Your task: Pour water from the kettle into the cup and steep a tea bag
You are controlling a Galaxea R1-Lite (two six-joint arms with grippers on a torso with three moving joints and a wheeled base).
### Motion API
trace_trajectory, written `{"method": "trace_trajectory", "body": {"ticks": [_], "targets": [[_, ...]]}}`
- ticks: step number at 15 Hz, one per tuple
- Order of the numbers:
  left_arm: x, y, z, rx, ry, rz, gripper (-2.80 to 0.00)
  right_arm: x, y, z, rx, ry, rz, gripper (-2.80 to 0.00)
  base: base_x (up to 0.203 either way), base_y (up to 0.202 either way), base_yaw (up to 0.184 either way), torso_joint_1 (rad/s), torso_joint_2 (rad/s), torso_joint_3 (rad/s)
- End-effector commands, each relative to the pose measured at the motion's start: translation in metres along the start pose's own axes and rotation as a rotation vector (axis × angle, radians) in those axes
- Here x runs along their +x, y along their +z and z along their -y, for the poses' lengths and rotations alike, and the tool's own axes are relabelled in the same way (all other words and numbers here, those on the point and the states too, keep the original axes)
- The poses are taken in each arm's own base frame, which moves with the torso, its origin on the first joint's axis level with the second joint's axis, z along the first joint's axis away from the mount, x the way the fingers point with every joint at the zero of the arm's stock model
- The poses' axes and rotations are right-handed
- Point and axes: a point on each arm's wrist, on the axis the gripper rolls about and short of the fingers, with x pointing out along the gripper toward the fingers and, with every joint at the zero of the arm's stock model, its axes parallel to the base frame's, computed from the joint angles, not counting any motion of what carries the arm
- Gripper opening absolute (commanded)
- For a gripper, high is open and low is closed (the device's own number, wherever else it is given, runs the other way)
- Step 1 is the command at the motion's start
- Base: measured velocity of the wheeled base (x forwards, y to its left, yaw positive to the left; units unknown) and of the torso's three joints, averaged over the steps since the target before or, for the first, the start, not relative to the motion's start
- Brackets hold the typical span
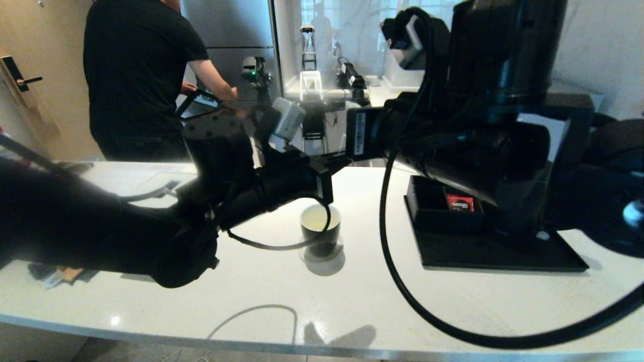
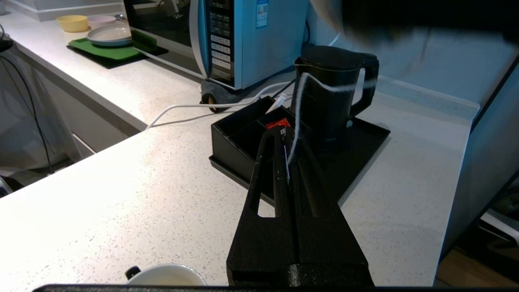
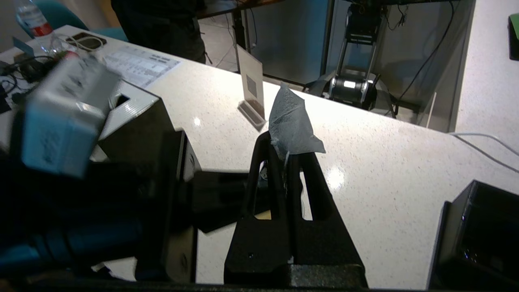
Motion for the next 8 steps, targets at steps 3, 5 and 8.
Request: {"method": "trace_trajectory", "body": {"ticks": [3,5,8], "targets": [[-0.001,0.001,0.000,0.001,-0.002,0.006,-2.80,-0.010,-0.023,0.007,-0.007,-0.008,-0.019,-2.80,0.000,0.000,0.000,0.000,0.00,0.000],[-0.001,-0.001,0.001,0.000,-0.003,0.000,-2.80,-0.011,-0.031,0.008,-0.004,-0.015,-0.012,-2.80,0.000,0.000,0.000,0.000,0.00,0.000],[-0.003,-0.004,0.001,-0.005,-0.002,-0.013,-2.80,-0.011,-0.040,0.009,-0.002,-0.023,-0.010,-2.80,0.000,0.000,0.000,0.000,0.00,0.000]]}}
